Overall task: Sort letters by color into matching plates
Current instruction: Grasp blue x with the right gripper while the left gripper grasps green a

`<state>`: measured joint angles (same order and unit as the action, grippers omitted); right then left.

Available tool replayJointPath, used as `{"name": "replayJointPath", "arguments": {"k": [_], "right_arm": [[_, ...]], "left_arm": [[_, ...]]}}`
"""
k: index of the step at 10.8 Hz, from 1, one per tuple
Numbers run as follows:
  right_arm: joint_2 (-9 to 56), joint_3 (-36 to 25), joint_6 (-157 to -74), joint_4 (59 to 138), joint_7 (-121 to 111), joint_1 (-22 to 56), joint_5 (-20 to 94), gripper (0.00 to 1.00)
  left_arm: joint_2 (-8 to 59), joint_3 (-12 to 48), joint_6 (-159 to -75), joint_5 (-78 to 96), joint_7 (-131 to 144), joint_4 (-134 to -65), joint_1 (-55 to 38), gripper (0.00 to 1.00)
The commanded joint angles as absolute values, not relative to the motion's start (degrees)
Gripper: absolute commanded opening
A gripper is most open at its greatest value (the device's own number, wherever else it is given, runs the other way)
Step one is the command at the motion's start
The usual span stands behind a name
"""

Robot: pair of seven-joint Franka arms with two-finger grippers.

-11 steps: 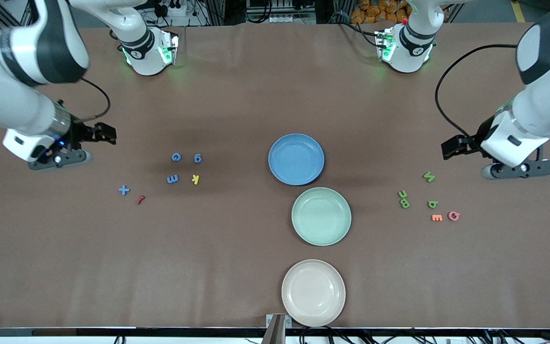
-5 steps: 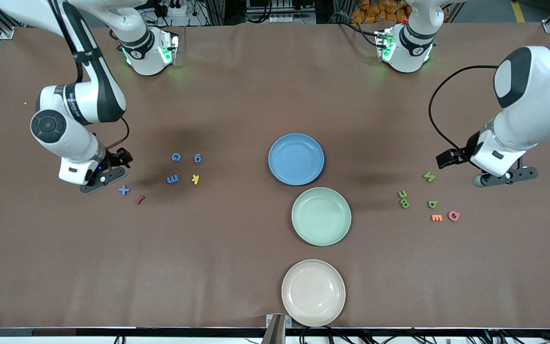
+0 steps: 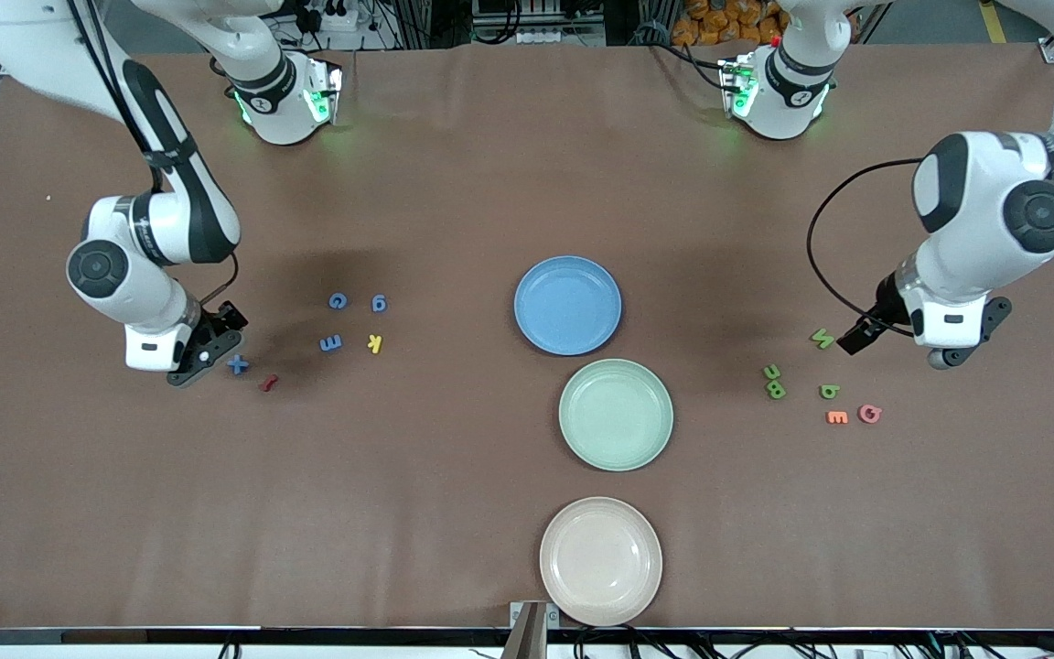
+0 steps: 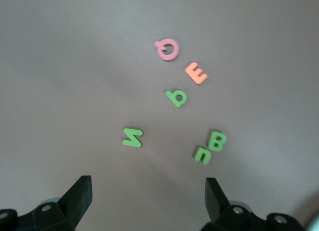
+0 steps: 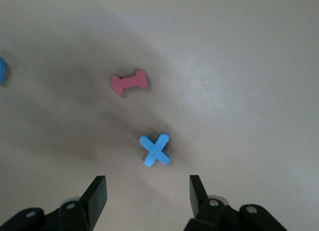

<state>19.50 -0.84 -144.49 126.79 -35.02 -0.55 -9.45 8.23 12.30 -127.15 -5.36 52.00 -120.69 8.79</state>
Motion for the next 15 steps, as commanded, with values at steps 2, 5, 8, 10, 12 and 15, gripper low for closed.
{"name": "replayJointPath", "arguments": {"k": [2,5,8,10,12,15], "right_arm": [[24.9,-0.4,-149.3,126.2,-37.2,-1.4,-10.1,0.68],[25.1,-0.3,-149.4,125.9,-37.3,-1.6,-9.9,0.59],[25.9,-0.4,-149.4,125.3,-37.4,-1.7,-9.9,0.34],[26.4,-0.4,-149.4,125.0,-37.4,-1.8,-9.9,0.34],[27.2,-0.4,-150.4,124.6,-37.4,-1.8,-9.7,0.33],[27.2,-0.3,-150.7,124.5,-37.0,-1.8,-8.8,0.0]], "left_arm": [[19.6,12.6,-133.6,-16.2,81.2,-118.2,8.7,1.0],[29.6,12.0,-137.4,-17.6,88.2,-111.5,9.1,1.0],[35.8,12.0,-137.7,-17.4,92.6,-104.8,9.0,1.0],[37.4,12.0,-137.7,-17.3,92.7,-103.4,9.2,1.0],[38.1,12.0,-137.8,-17.4,92.8,-103.5,9.2,1.0],[38.1,12.0,-137.8,-17.5,92.8,-104.3,9.4,1.0]]}}
